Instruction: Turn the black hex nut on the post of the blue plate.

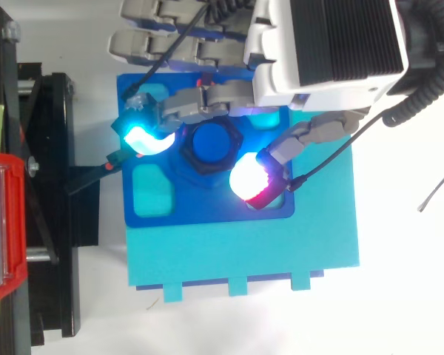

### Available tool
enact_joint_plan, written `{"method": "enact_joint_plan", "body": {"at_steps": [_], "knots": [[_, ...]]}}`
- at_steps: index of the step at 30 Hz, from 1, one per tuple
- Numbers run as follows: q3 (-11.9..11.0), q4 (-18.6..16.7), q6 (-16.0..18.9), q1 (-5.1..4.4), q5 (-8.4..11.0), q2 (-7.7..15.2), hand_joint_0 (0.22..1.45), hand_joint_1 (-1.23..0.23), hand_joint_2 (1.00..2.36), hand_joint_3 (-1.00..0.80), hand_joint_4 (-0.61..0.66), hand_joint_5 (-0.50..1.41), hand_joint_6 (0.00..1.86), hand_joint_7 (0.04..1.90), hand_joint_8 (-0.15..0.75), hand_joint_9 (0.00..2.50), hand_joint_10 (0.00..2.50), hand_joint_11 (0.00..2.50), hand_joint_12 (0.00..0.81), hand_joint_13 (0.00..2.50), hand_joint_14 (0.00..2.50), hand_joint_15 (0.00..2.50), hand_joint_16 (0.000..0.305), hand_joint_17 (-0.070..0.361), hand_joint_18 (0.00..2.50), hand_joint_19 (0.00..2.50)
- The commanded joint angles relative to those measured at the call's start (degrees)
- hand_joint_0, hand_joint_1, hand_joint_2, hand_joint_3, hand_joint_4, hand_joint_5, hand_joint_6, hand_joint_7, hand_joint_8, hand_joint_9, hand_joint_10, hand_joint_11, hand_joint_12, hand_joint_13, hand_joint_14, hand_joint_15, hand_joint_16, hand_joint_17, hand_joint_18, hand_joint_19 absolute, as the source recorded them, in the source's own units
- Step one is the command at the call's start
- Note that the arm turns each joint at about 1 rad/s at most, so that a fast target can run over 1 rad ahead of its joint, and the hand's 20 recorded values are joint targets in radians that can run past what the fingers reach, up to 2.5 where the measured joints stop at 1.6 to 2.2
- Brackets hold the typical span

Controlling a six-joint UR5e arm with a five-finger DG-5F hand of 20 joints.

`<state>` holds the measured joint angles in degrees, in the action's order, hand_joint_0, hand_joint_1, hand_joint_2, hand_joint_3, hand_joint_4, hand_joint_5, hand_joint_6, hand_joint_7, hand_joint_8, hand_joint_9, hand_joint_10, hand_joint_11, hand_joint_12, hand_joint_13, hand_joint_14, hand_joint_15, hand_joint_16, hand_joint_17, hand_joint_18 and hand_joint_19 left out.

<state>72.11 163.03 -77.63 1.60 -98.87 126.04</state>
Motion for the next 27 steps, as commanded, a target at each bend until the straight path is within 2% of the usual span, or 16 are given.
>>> {"method": "enact_joint_plan", "body": {"at_steps": [1,7,27], "knots": [[0.05,-0.09,-0.07,-0.02,0.0,0.0,0.36,-0.85,1.0,-0.5,-0.02,-0.3,0.5,0.64,0.152,0.0,0.0,0.0,0.359,0.0,0.0,0.0,0.058,0.13,0.0,0.01],[0.05,-0.17,-0.07,0.16,0.0,0.0,0.35,-0.82,1.0,-0.5,0.06,-0.3,0.5,0.66,0.166,0.0,0.0,0.0,0.367,0.0,0.0,0.0,0.058,0.131,0.0,0.01],[-0.04,0.09,-0.16,0.51,-0.97,0.0,0.36,-0.79,1.0,-0.5,0.12,-0.29,0.5,0.71,0.181,0.0,0.0,0.0,0.369,0.0,0.0,0.0,0.058,0.131,0.0,0.01]]}}
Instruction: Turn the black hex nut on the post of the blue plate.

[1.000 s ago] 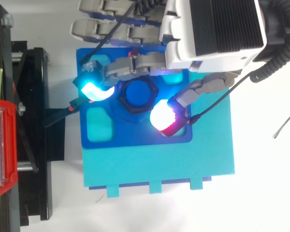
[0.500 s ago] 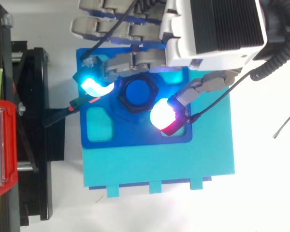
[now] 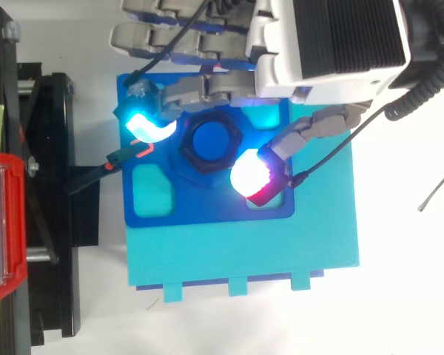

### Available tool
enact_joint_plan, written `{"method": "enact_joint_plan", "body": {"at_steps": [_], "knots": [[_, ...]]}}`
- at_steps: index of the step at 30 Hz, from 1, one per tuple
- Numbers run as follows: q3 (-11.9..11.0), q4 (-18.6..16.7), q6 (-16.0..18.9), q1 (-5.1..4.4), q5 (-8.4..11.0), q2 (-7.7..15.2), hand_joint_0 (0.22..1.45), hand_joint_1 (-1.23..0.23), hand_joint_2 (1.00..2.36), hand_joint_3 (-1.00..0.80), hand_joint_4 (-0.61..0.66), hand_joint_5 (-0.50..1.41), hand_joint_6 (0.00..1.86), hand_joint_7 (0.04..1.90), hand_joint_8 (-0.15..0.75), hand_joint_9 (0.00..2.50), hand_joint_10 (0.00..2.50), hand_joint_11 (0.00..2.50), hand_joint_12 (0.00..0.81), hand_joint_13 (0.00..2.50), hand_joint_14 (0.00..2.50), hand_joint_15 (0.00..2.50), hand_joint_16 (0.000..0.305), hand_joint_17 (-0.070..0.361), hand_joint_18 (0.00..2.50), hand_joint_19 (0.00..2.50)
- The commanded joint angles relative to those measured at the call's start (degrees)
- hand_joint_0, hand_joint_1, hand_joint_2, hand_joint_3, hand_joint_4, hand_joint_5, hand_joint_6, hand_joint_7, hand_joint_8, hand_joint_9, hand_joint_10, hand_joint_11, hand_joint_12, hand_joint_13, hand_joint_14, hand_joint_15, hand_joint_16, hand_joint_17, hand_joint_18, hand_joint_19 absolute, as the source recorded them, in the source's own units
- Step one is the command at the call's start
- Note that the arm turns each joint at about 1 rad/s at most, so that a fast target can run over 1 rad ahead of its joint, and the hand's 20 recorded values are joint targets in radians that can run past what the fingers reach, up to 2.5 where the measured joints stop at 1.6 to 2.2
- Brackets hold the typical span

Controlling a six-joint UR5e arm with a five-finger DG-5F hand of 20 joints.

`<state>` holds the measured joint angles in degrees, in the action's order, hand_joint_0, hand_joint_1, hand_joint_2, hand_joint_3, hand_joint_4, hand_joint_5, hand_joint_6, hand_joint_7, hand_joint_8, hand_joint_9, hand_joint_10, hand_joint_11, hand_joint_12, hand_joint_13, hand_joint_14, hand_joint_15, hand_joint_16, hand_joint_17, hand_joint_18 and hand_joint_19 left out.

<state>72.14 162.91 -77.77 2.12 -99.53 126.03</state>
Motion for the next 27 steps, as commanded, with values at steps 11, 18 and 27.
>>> {"method": "enact_joint_plan", "body": {"at_steps": [11,18,27], "knots": [[0.02,0.39,-0.1,0.34,-1.1,0.0,0.37,-0.77,1.0,-0.5,0.14,-0.29,0.5,0.74,0.18,0.0,0.0,0.0,0.368,0.0,0.0,0.0,0.058,0.13,0.0,0.01],[-0.07,1.0,-0.01,0.51,-1.63,0.0,0.4,-0.74,1.0,-0.5,0.14,-0.28,0.5,0.76,0.166,0.0,0.0,0.0,0.354,0.0,0.0,0.0,0.055,0.123,0.0,0.02],[-0.07,1.09,-0.1,0.69,-2.07,0.0,0.47,-0.73,1.0,-0.5,0.12,-0.27,0.5,0.77,0.147,0.0,0.0,0.0,0.328,0.0,0.0,0.0,0.049,0.11,0.0,0.02]]}}
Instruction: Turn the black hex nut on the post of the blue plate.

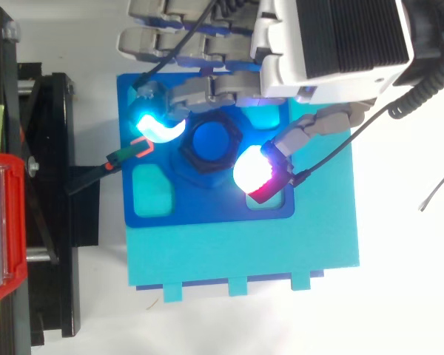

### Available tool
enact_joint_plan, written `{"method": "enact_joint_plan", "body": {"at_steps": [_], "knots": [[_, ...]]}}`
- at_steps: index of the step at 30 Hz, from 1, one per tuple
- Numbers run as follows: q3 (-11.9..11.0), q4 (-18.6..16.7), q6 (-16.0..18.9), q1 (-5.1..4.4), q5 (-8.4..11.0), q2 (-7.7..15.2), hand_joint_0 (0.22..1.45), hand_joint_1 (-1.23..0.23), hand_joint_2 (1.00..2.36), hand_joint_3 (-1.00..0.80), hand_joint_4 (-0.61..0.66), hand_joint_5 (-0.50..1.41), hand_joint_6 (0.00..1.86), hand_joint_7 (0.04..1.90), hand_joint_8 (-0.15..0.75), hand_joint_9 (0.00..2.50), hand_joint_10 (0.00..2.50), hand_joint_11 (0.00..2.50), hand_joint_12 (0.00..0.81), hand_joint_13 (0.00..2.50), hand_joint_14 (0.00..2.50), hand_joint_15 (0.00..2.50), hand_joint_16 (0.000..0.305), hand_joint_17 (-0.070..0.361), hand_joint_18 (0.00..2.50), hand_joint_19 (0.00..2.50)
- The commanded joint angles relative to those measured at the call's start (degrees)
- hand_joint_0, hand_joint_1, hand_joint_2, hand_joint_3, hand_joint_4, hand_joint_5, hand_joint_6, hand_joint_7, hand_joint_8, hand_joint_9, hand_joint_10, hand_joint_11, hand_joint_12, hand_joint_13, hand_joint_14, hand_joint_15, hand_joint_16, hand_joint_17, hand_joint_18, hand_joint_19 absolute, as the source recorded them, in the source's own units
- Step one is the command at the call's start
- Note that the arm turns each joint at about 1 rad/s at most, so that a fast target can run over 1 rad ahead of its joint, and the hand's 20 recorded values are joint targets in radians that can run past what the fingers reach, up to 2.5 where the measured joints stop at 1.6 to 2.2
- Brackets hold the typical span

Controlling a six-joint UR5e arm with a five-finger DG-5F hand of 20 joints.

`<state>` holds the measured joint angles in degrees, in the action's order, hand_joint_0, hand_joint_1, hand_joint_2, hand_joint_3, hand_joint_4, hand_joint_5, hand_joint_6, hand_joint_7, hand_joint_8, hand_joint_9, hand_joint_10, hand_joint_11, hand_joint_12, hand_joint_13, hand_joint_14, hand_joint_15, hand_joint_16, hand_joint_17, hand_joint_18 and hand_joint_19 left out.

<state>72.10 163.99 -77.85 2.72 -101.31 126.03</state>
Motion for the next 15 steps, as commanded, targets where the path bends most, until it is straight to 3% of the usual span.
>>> {"method": "enact_joint_plan", "body": {"at_steps": [1,15], "knots": [[-0.03,0.01,-0.02,0.1,-0.38,0.01,0.47,-0.73,1.0,-0.5,0.12,-0.27,0.5,0.77,0.146,0.0,0.0,0.0,0.327,0.0,0.0,0.0,0.049,0.109,0.0,0.02],[-0.03,0.01,-0.02,0.36,-0.55,0.01,0.46,-0.74,1.0,-0.5,0.13,-0.27,0.5,0.77,0.15,0.0,0.0,0.0,0.332,0.0,0.0,0.0,0.05,0.112,0.0,0.02]]}}
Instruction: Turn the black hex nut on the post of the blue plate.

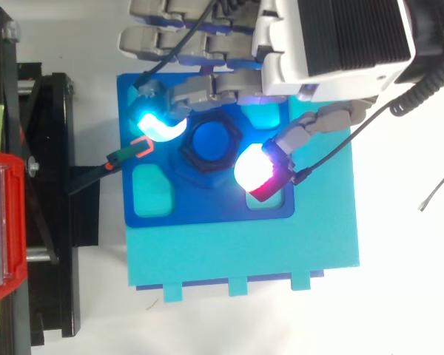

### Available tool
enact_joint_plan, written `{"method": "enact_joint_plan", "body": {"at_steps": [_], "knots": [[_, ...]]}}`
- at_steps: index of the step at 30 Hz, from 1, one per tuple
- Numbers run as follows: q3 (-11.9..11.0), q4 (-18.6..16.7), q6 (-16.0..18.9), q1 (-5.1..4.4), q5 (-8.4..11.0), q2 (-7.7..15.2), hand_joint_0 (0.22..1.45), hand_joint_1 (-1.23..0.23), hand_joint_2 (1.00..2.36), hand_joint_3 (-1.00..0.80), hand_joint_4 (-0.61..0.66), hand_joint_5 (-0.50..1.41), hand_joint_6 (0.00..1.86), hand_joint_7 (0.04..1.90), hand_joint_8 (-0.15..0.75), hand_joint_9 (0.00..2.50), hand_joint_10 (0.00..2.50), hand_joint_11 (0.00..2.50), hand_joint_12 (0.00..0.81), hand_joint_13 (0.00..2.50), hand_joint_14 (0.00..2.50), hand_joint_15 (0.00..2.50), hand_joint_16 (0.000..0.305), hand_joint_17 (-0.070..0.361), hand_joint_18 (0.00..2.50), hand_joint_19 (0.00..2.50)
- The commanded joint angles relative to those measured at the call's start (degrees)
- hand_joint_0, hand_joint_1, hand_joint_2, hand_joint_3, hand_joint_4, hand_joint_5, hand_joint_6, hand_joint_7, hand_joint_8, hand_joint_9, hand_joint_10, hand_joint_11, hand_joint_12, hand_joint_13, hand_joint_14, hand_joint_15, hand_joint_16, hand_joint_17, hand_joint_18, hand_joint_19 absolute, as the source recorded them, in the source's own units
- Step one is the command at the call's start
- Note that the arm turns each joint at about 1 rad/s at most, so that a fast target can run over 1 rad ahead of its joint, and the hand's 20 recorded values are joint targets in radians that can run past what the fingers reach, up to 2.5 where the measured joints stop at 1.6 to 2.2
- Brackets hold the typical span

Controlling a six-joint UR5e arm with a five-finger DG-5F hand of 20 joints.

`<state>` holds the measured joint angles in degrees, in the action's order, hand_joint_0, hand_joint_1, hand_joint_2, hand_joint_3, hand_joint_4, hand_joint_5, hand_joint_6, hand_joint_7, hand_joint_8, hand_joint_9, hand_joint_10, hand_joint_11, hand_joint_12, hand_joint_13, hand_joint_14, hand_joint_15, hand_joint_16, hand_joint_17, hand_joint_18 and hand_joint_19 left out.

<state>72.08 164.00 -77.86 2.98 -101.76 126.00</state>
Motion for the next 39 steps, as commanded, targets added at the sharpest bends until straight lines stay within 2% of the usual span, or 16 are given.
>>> {"method": "enact_joint_plan", "body": {"at_steps": [1,19,29,39], "knots": [[-0.01,0.0,-0.01,0.09,-0.28,-0.06,0.46,-0.74,1.0,-0.5,0.13,-0.27,0.5,0.77,0.15,0.0,0.0,0.0,0.332,0.0,0.0,0.0,0.05,0.111,0.0,0.02],[-0.01,0.09,-0.01,0.44,-1.51,-0.06,0.43,-0.65,1.0,-0.5,0.16,-0.26,0.5,0.79,0.167,0.0,0.0,0.0,0.349,0.0,0.0,0.0,0.053,0.118,0.0,0.03],[-0.98,3.34,-0.37,0.8,-2.12,-0.06,0.41,-0.59,1.0,-0.5,0.18,-0.26,0.5,0.81,0.176,0.0,0.0,0.0,0.356,0.0,0.0,0.0,0.054,0.122,0.0,0.02],[-1.06,6.06,-2.74,1.15,-2.21,-0.14,0.4,-0.58,1.0,-0.5,0.18,-0.26,0.5,0.81,0.184,0.0,0.0,0.0,0.361,0.0,0.0,0.0,0.055,0.125,0.0,0.03]]}}
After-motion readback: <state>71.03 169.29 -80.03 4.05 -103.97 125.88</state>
